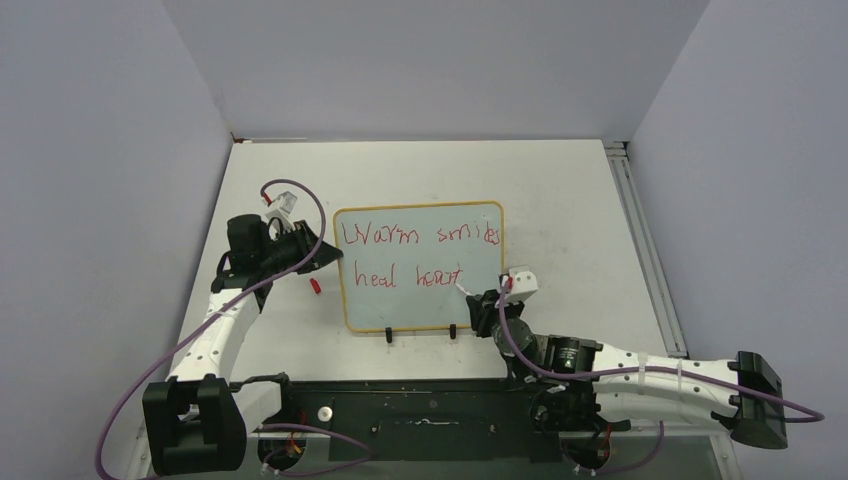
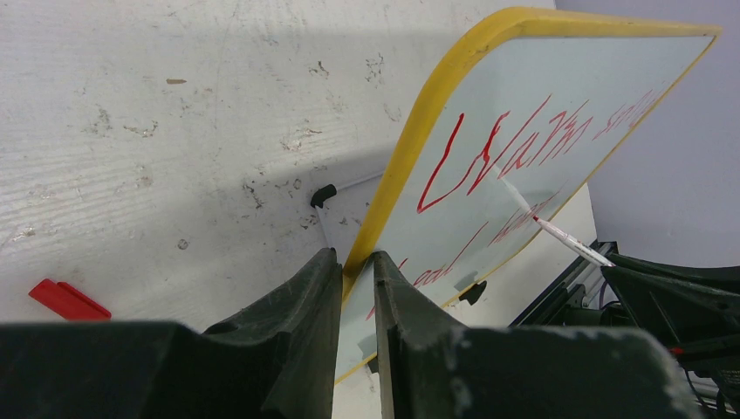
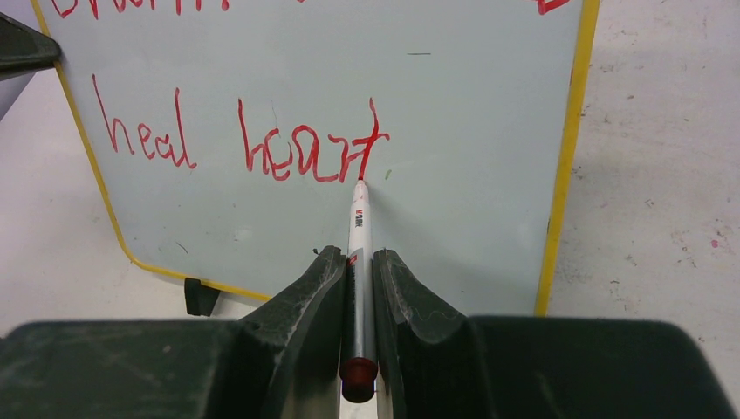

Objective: Write a sentence on the whiteboard

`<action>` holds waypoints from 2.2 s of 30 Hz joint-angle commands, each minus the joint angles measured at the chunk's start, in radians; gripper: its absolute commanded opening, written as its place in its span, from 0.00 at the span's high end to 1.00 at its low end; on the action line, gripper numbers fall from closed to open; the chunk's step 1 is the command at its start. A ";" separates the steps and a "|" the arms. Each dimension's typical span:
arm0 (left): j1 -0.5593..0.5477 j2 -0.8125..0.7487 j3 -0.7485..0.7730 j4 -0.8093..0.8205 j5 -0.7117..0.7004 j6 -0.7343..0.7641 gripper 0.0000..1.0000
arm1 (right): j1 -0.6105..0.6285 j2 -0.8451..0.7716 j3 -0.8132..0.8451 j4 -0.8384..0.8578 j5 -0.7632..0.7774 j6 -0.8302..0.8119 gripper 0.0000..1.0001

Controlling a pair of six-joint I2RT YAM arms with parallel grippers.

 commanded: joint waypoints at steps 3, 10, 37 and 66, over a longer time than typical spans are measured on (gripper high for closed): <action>-0.004 -0.008 0.048 0.007 -0.001 0.015 0.81 | 0.015 -0.025 0.000 -0.071 0.050 0.032 0.95; -0.005 -0.010 0.048 0.007 -0.002 0.015 0.81 | 0.016 -0.057 0.033 -0.049 0.083 -0.030 0.95; -0.005 -0.006 0.048 0.006 -0.003 0.016 0.81 | 0.013 -0.013 0.063 0.016 0.118 -0.130 0.95; -0.005 -0.010 0.048 0.007 -0.001 0.015 0.81 | 0.023 -0.064 0.031 -0.162 0.102 0.033 0.95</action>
